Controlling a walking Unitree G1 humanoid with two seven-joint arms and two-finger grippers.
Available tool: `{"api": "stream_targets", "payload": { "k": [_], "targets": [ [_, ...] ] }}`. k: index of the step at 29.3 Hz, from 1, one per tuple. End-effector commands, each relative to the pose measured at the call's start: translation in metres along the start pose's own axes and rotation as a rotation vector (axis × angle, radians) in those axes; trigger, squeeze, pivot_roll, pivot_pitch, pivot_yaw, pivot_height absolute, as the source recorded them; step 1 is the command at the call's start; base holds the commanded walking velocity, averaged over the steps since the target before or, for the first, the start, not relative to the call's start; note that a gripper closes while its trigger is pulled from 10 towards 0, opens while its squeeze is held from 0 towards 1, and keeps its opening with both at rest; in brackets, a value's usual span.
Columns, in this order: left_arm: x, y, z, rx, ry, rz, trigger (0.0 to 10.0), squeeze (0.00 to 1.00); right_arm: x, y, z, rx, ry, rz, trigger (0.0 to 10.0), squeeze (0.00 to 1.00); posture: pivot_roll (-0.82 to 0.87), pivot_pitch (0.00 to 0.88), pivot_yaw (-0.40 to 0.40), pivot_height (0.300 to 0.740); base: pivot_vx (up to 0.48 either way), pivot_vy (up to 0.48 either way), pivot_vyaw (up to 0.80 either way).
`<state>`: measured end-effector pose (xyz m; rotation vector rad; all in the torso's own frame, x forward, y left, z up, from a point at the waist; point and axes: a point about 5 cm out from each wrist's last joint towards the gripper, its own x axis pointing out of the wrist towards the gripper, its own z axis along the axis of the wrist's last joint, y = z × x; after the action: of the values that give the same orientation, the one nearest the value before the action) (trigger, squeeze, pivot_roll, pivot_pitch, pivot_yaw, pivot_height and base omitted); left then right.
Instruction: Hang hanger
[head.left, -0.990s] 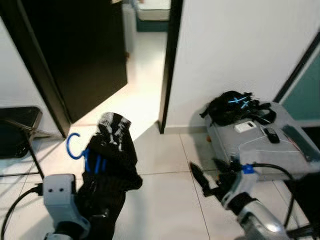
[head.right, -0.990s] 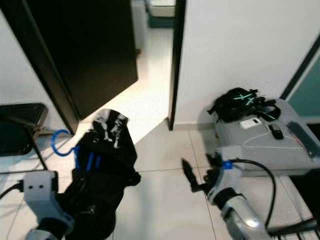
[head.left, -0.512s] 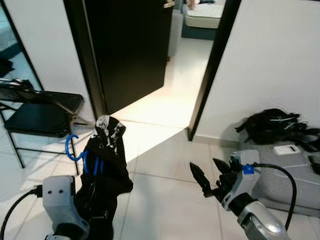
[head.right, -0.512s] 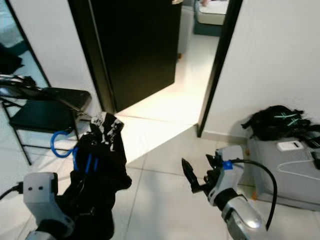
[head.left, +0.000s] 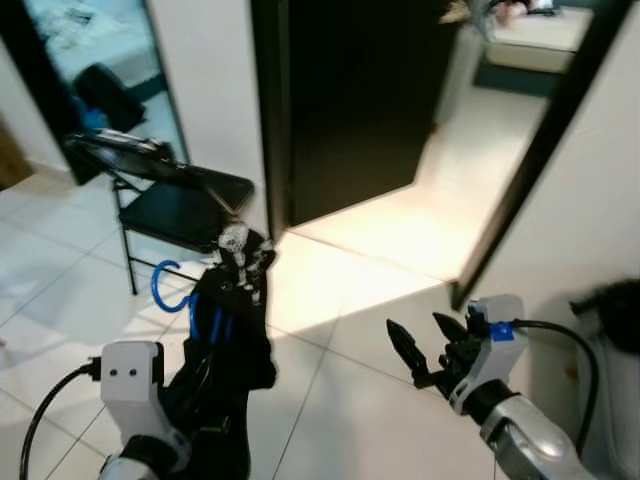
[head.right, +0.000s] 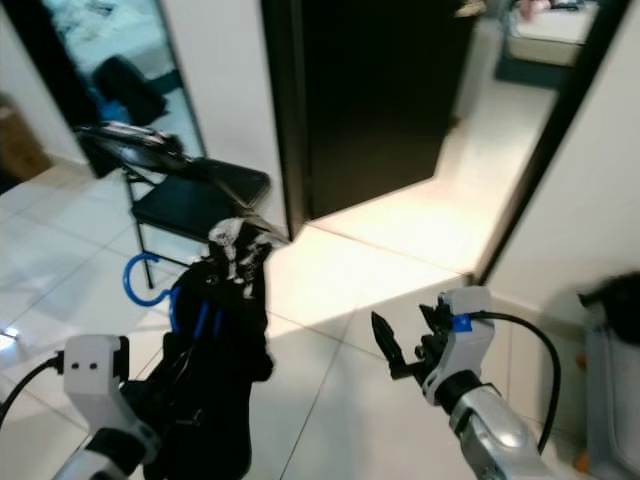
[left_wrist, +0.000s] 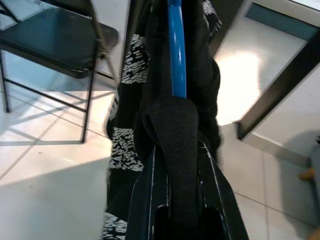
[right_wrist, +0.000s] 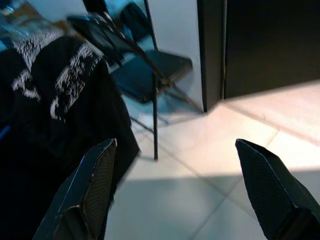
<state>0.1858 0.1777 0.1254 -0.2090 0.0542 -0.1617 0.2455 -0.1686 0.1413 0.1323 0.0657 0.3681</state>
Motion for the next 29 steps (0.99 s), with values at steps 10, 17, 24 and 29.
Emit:
{"api": "stream_targets", "payload": {
  "k": [10, 17, 24, 29],
  "targets": [
    [0.017, 0.015, 0.004, 0.066, -0.014, 0.073, 10.0, 0.0, 0.006, -0.02, -0.01, 0.018, 0.047, -0.052, 10.0, 0.0, 0.06, 0.001, -0.067, 0.74, 0.0, 0.0, 0.74],
    [0.019, 0.013, 0.004, 0.093, -0.015, 0.071, 10.0, 0.0, 0.007, -0.021, -0.01, 0.023, 0.05, -0.043, 10.0, 0.0, 0.07, 0.009, -0.066, 0.74, 0.0, 0.0, 0.74],
    [0.021, 0.013, 0.004, 0.08, -0.005, 0.051, 10.0, 0.0, 0.009, -0.021, -0.01, 0.03, 0.052, -0.034, 10.0, 0.0, 0.07, 0.012, -0.069, 0.74, 0.0, 0.0, 0.74],
    [0.024, 0.012, 0.005, 0.098, -0.006, 0.04, 10.0, 0.0, 0.011, -0.023, -0.01, 0.029, 0.046, -0.034, 10.0, 0.0, 0.07, 0.013, -0.062, 0.74, 0.0, 0.0, 0.74]
  ]
}}
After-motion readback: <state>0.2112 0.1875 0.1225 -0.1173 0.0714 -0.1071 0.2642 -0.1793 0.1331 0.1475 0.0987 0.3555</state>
